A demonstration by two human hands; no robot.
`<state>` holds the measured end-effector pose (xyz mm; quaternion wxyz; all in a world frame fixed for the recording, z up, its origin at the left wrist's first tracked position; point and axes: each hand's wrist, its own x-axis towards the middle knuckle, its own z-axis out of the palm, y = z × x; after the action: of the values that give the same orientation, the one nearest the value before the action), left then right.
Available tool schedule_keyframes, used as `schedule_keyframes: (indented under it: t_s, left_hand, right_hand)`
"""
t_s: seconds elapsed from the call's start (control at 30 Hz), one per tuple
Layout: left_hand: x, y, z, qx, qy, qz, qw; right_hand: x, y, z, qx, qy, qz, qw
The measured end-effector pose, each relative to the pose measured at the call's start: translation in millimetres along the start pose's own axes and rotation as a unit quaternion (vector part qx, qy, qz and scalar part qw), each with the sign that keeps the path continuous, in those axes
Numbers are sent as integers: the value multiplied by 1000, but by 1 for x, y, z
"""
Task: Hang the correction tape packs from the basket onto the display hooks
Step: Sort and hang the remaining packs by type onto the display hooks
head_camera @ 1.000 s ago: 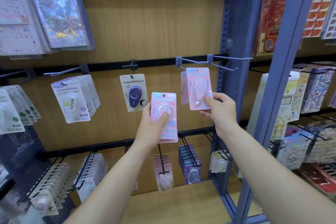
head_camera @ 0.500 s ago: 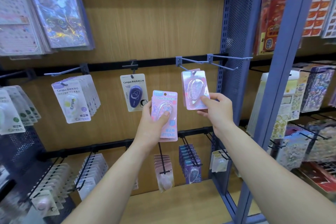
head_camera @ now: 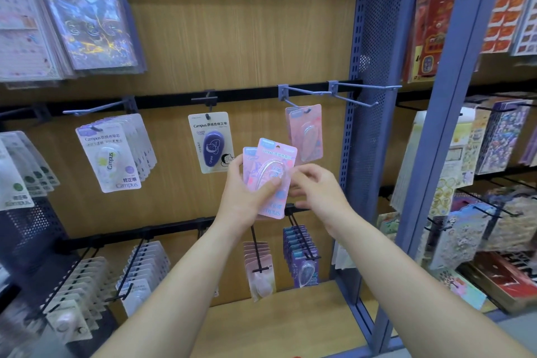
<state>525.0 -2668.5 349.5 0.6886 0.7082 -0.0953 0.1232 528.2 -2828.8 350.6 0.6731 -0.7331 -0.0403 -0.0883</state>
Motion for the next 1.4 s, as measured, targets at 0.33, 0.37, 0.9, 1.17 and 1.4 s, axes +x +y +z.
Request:
schedule_keyframes:
  t_s: [0.33, 0.37, 0.9, 1.17, 1.4]
  left_hand:
    - [1, 4, -5, 6, 17, -21, 1000]
    - [2, 4, -7, 8, 20, -28, 999]
    - [10, 12, -7, 65, 21, -24, 997]
    - [52, 34, 28, 166, -22, 74, 983]
    - [83, 45, 58, 151, 12, 82, 985]
  right_hand:
    - [22, -5, -20, 54, 58, -15, 997]
    - [27, -9, -24, 47, 76, -28, 996]
    - [69, -22, -33, -38, 139, -29, 989]
    - [53, -10, -60, -205, 145, -54, 966]
    - [42, -16, -91, -257, 94, -117, 955]
